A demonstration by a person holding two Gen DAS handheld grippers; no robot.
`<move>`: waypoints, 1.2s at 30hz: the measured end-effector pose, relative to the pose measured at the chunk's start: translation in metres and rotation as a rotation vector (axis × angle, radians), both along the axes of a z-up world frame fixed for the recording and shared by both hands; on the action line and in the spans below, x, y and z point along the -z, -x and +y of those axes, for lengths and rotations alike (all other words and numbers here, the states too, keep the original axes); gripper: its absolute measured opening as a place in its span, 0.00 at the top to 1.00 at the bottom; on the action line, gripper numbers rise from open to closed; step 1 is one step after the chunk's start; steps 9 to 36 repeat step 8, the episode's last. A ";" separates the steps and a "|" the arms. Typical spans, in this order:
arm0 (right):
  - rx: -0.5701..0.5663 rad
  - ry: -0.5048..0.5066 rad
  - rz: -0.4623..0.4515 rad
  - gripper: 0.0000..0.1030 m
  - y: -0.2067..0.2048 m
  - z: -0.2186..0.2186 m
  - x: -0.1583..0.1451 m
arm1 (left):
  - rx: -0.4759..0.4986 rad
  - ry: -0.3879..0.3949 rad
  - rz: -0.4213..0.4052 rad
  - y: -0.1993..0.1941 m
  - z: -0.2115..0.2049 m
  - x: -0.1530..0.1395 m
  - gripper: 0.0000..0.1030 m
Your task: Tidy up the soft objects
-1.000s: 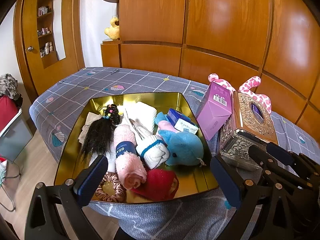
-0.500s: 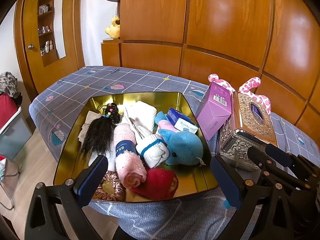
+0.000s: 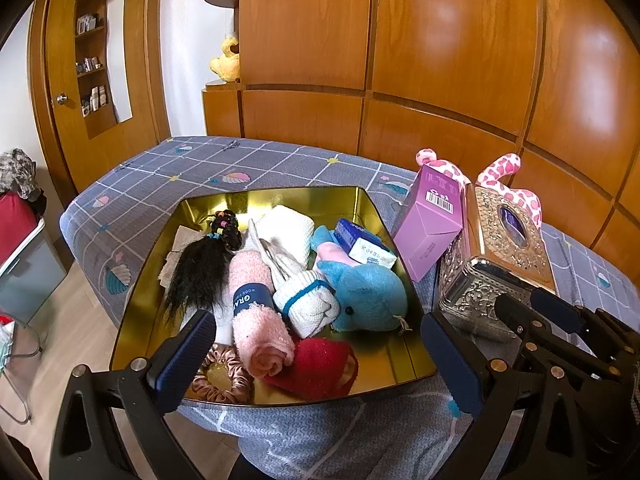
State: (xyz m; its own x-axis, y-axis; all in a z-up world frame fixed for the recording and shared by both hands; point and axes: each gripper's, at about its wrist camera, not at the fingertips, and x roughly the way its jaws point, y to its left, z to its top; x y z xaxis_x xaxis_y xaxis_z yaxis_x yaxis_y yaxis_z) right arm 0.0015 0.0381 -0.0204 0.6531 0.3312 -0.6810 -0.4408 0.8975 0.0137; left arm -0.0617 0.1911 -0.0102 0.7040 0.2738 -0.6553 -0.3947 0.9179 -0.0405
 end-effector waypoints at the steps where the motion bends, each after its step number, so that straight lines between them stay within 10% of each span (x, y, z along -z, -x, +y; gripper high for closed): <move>1: 0.000 0.000 0.001 0.61 0.000 0.000 0.000 | 0.003 -0.005 -0.007 0.001 0.000 -0.001 0.01; 36: 0.012 -0.012 -0.004 0.61 0.000 -0.004 -0.001 | 0.020 0.021 -0.004 0.001 0.002 0.001 0.04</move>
